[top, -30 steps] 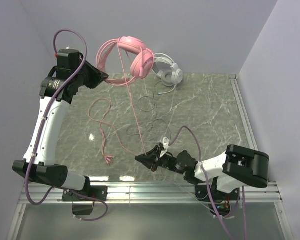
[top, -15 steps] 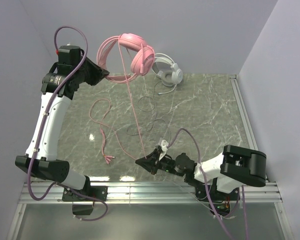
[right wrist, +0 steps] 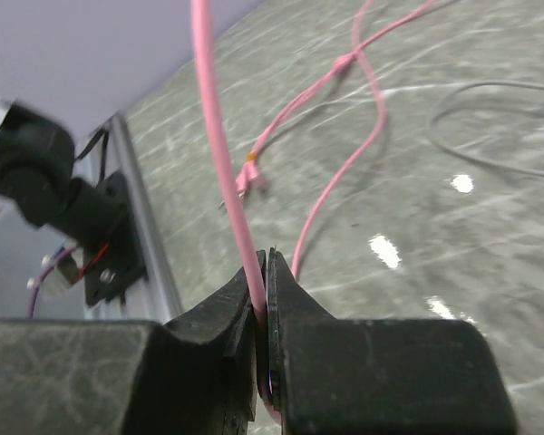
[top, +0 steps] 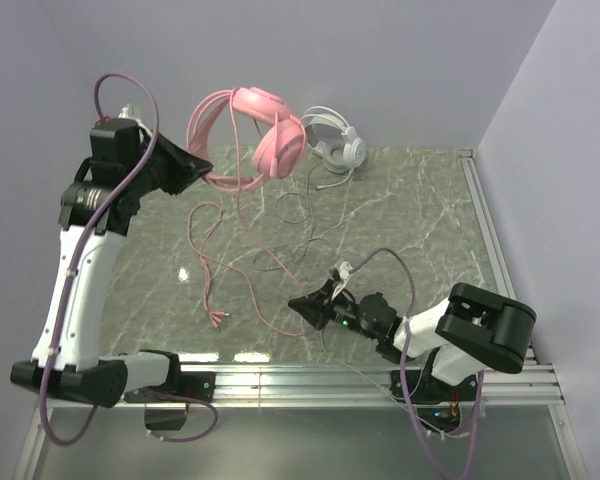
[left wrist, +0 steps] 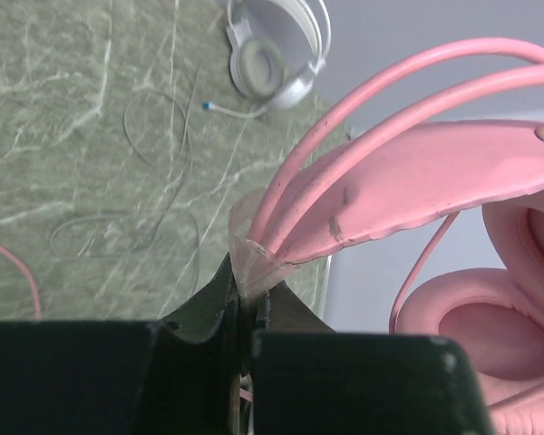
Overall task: Wrap the headphones
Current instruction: Wrap the headphone cable with the right arm
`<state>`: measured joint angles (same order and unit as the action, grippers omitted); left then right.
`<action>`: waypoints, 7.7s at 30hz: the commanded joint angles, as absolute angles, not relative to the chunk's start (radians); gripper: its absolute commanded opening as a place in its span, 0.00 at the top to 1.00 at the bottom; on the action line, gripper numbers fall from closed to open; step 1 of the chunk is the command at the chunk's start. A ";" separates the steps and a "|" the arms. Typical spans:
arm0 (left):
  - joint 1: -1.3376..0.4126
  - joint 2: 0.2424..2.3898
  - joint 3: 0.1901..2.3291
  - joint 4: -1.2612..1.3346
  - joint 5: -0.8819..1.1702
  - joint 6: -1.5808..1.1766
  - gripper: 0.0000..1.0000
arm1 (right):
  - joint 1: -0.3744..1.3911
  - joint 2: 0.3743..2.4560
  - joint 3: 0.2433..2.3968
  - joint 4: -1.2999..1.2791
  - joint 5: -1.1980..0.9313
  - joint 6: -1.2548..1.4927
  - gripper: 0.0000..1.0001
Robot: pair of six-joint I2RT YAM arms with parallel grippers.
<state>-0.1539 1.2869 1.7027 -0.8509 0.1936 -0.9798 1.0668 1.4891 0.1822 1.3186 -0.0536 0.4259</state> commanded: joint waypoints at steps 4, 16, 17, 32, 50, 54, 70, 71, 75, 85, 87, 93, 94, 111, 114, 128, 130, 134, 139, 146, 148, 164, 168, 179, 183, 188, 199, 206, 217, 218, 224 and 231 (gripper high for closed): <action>-0.156 1.118 1.622 -0.787 0.292 -0.888 0.99 | 0.945 1.506 0.192 1.457 -0.149 0.514 0.90; -0.155 0.914 1.376 -0.755 0.451 -0.729 1.00 | 0.743 1.462 0.172 1.384 -0.180 0.617 1.00; -0.155 0.885 1.350 -0.740 0.484 -0.710 1.00 | 0.727 1.445 0.184 1.293 -0.179 0.617 1.00; -0.253 0.815 1.111 -0.675 0.448 -0.472 1.00 | 0.422 1.226 0.517 0.668 -0.316 0.568 1.00; -0.258 0.808 1.121 -0.561 0.022 -0.663 1.00 | 0.287 1.115 0.333 0.720 -0.385 0.709 1.00; -0.256 0.864 1.198 -0.592 0.003 -0.712 1.00 | 0.281 1.095 0.328 0.635 -0.339 0.672 1.00; -0.256 0.925 1.324 -0.506 0.438 -0.828 1.00 | 0.302 1.319 0.344 0.776 -0.397 0.709 1.00; -0.256 0.923 1.331 -0.502 0.469 -0.833 1.00 | 0.302 1.324 0.347 0.776 -0.396 0.704 1.00; -0.256 0.900 1.356 -0.505 0.596 -0.833 1.00 | 0.302 1.344 0.353 0.770 -0.396 0.696 1.00; -0.258 0.856 1.253 -0.443 0.888 -0.786 1.00 | 0.304 1.370 0.403 0.764 -0.433 0.707 1.00; -0.261 0.845 1.232 -0.449 0.871 -0.749 1.00 | 0.301 1.352 0.429 0.715 -0.420 0.680 1.00; -0.337 0.844 1.161 -0.474 0.824 -0.666 1.00 | 0.279 1.275 0.635 0.462 -0.382 0.580 1.00; -0.375 0.847 1.155 -0.486 0.807 -0.651 1.00 | 0.273 1.272 0.694 0.412 -0.385 0.574 1.00; -0.754 1.029 1.235 -0.670 -0.201 -0.341 1.00 | 0.256 1.227 1.135 -0.032 -0.440 0.393 1.00; -0.859 1.074 1.259 -0.689 -0.424 -0.330 1.00 | 0.256 1.197 1.143 -0.086 -0.443 0.365 1.00; -1.003 1.250 1.430 -0.769 -1.041 -0.261 1.00 | 0.290 1.065 1.148 -0.265 -0.500 0.347 1.00; -1.003 1.258 1.431 -0.726 -1.104 -0.233 1.00 | 0.302 1.037 1.129 -0.264 -0.515 0.345 1.00; -1.003 1.267 1.424 -0.591 -1.215 -0.151 1.00 | 0.334 1.005 1.085 -0.273 -0.541 0.342 1.00; -1.003 1.284 1.408 -0.378 -1.259 0.035 1.00 | 0.368 0.960 1.031 -0.193 -0.641 0.406 1.00; -1.002 1.374 1.522 -0.149 -1.282 0.138 1.00 | 0.488 0.962 0.959 -0.002 -0.680 0.577 1.00; -0.999 1.408 1.546 -0.117 -1.292 0.109 1.00 | 0.553 0.971 0.954 0.052 -0.620 0.619 1.00; -0.655 1.295 1.411 -0.393 -0.770 -0.745 1.00 | 0.844 1.089 0.838 0.328 -0.216 0.693 0.99; -0.629 1.298 1.402 -0.428 -0.756 -0.804 0.99 | 0.885 1.143 0.816 0.419 -0.189 0.680 0.97; -0.578 1.266 1.362 -0.426 -0.670 -0.879 1.00 | 0.933 1.275 0.784 0.612 -0.189 0.663 0.91; -0.578 1.235 1.336 -0.407 -0.692 -0.871 0.99 | 0.931 1.295 0.746 0.689 -0.195 0.675 0.89; -0.577 1.236 1.348 -0.420 -0.690 -0.874 0.99 | 0.942 1.330 0.756 0.693 -0.209 0.672 0.90; -0.561 1.246 1.361 -0.436 -0.667 -0.879 1.00 | 0.960 1.385 0.718 0.776 -0.209 0.653 0.94; -0.542 1.253 1.368 -0.442 -0.641 -0.884 0.99 | 0.965 1.456 0.649 0.874 -0.186 0.652 0.92; -0.541 1.243 1.350 -0.413 -0.615 -0.861 1.00 | 0.976 1.514 0.589 0.980 -0.103 0.632 0.88; -0.541 1.243 1.348 -0.411 -0.615 -0.861 1.00 | 0.979 1.519 0.586 0.985 -0.101 0.626 0.87; -0.541 1.244 1.350 -0.407 -0.601 -0.853 0.99 | 0.991 1.545 0.572 1.028 -0.084 0.606 0.86; -0.540 1.246 1.356 -0.413 -0.589 -0.854 0.99 | 0.992 1.586 0.563 1.069 -0.075 0.595 0.86</action>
